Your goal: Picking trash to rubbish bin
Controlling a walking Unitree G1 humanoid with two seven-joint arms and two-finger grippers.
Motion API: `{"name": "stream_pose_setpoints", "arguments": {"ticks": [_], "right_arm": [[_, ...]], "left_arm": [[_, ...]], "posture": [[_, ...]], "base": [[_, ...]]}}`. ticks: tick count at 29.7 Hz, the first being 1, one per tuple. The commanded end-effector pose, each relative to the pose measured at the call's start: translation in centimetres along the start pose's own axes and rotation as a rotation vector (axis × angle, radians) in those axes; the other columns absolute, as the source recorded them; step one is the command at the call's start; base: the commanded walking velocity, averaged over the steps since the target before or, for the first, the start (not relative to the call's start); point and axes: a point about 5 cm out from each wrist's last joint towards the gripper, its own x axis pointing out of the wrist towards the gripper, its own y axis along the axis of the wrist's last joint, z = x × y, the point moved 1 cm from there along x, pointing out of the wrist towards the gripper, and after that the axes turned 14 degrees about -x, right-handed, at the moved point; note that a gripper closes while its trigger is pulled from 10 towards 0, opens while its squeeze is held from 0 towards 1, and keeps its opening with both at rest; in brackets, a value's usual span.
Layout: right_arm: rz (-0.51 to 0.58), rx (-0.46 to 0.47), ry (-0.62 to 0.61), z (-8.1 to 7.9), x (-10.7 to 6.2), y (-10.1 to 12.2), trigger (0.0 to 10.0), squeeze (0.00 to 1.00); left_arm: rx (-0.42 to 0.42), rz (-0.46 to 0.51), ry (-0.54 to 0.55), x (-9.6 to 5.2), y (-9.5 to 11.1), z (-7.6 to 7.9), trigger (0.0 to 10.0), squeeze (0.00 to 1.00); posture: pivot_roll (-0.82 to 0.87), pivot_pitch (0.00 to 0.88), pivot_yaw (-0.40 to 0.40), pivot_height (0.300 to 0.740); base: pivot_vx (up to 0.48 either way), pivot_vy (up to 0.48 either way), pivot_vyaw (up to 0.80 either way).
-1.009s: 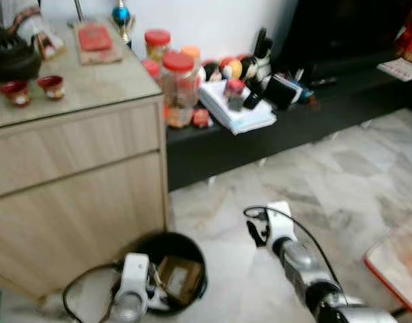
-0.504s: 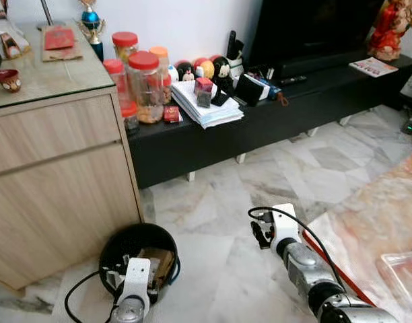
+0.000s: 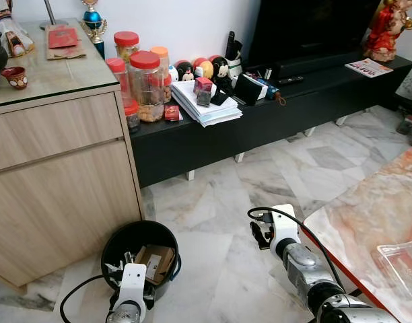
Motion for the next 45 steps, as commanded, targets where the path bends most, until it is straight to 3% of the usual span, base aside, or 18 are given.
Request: {"name": "stream_pose_setpoints", "arguments": {"ticks": [1,33,45], "right_arm": [[0.005,0.012,-0.012,0.2,-0.1,-0.1,10.0,0.0],[0.0,0.039,-0.058,1.6,-0.4,-0.5,10.0,0.0],[-0.038,0.068,-0.11,3.1,-1.4,-2.6,10.0,0.0]], "left_arm": [[-0.005,-0.028,0.0,-0.2,-0.7,0.0,10.0,0.0],[-0.011,-0.013,-0.012,0.0,-0.1,0.4,10.0,0.0],[-0.006,-0.015,-0.019,0.0,0.0,0.6,10.0,0.0]], "posture": [[-0.09,0.075,-0.122,0.74],[-0.1,0.065,-0.121,0.74],[-0.11,0.056,-0.115,0.74]], "base": [[-0.334,0.0,0.0],[-0.293,0.0,0.0],[-0.285,0.0,0.0]]}}
